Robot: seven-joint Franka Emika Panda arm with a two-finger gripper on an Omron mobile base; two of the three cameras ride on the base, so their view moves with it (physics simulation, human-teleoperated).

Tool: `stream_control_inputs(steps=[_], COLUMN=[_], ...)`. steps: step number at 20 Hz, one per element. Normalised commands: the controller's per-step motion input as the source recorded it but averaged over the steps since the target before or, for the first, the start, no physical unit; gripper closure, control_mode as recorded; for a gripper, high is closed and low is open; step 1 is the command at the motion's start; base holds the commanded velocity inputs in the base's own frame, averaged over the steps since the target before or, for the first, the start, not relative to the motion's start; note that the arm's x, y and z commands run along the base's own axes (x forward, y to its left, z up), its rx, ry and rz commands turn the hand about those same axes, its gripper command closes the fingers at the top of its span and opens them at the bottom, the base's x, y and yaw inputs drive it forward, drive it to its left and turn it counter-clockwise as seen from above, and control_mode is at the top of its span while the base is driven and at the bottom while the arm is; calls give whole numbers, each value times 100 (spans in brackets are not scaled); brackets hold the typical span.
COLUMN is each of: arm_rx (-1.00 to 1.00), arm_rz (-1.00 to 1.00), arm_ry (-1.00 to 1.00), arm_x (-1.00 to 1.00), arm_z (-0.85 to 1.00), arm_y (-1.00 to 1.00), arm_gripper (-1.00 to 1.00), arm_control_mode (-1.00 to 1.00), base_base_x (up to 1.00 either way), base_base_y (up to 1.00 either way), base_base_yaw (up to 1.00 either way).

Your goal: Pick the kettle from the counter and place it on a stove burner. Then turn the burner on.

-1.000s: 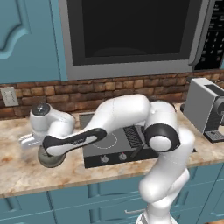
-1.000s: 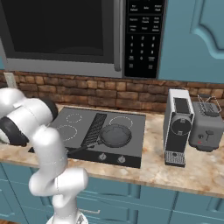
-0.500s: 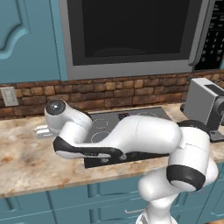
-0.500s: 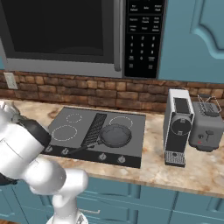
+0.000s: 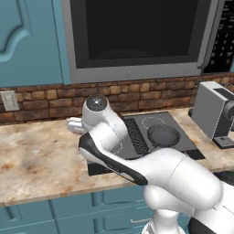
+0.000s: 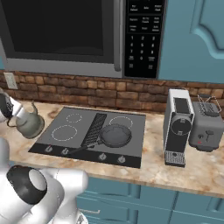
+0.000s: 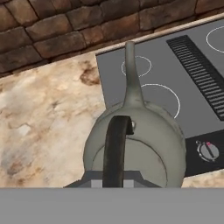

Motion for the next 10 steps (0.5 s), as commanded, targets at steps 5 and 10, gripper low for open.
stream_control_inputs(steps=[5,10], arm_rx=[20,16], arm_rz=[-2,0], arm_ry=[-10,-6], arm_x=[-3,0], arm_z=[21,13], arm_y=[-85,-51], arm_gripper=[100,100], arm_control_mode=[-100,-100], base_base_x=[0,0], base_base_y=[0,0], base_base_yaw=[0,0])
